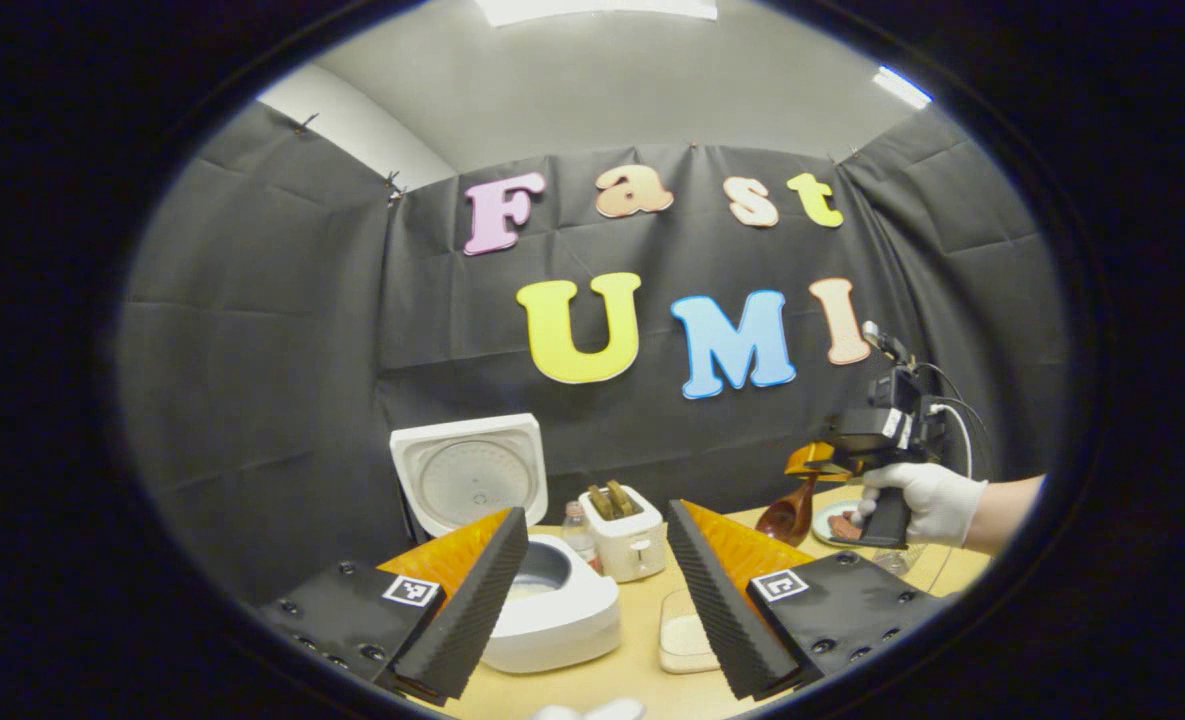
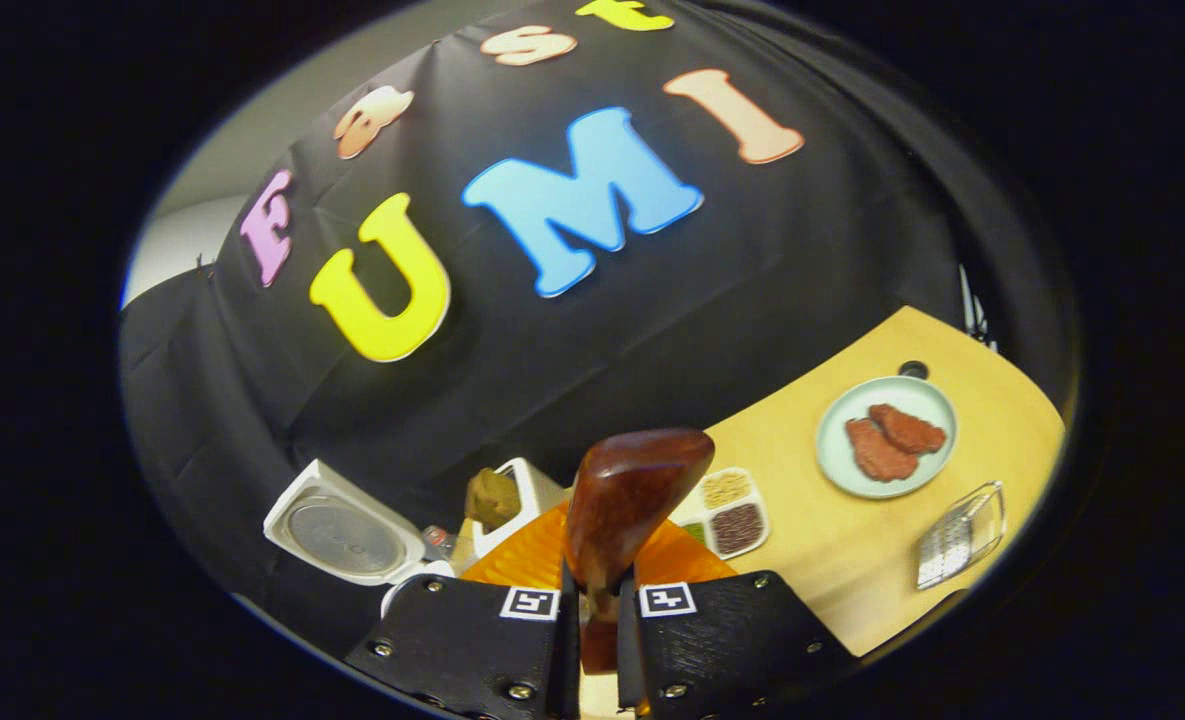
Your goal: Close the left gripper, press the button to open the rice cooker; take a wooden spoon from the chopstick holder with the right hand, scoop a spoonful of rice and pour it into the rice cooker, then put the wooden spoon back into the chopstick holder.
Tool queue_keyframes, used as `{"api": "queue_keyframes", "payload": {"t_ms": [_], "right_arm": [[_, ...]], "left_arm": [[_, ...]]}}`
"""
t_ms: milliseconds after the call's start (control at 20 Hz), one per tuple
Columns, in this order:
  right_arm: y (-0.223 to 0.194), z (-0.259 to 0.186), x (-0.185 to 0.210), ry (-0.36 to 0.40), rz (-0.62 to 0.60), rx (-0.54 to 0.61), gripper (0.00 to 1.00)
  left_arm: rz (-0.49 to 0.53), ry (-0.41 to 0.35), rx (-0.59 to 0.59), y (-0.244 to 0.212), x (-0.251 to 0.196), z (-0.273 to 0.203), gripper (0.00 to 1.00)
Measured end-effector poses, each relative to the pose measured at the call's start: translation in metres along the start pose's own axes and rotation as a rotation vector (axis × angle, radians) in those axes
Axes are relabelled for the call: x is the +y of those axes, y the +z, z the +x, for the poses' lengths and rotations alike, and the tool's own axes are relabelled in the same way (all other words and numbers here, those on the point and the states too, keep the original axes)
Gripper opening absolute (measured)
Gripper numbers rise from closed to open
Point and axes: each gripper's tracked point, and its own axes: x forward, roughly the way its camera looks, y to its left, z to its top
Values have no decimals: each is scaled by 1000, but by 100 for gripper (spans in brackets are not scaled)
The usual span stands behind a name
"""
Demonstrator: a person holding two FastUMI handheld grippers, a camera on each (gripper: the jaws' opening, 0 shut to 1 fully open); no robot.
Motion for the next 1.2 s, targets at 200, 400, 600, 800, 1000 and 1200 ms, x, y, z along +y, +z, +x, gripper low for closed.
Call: {"api": "queue_keyframes", "payload": {"t_ms": [200, 400, 600, 800, 1000, 1200], "right_arm": [[38, -31, -106, -137, 27, -52, 15], [67, -53, -185, -228, 53, -83, 15], [68, -54, -225, -262, 48, -65, 15], [49, -43, -242, -263, 46, -19, 15], [27, -32, -257, -278, 13, 21, 15], [8, -24, -269, -288, 10, 50, 15]], "left_arm": [[4, -53, 2, 6, -43, 7, 99], [3, -67, 8, 10, -75, 16, 98], [12, -56, 23, 12, -93, 24, 97], [32, -42, 28, 16, -101, 29, 96], [59, -31, 45, 12, -107, 26, 95], [85, -16, 51, 12, -110, 26, 97]]}}
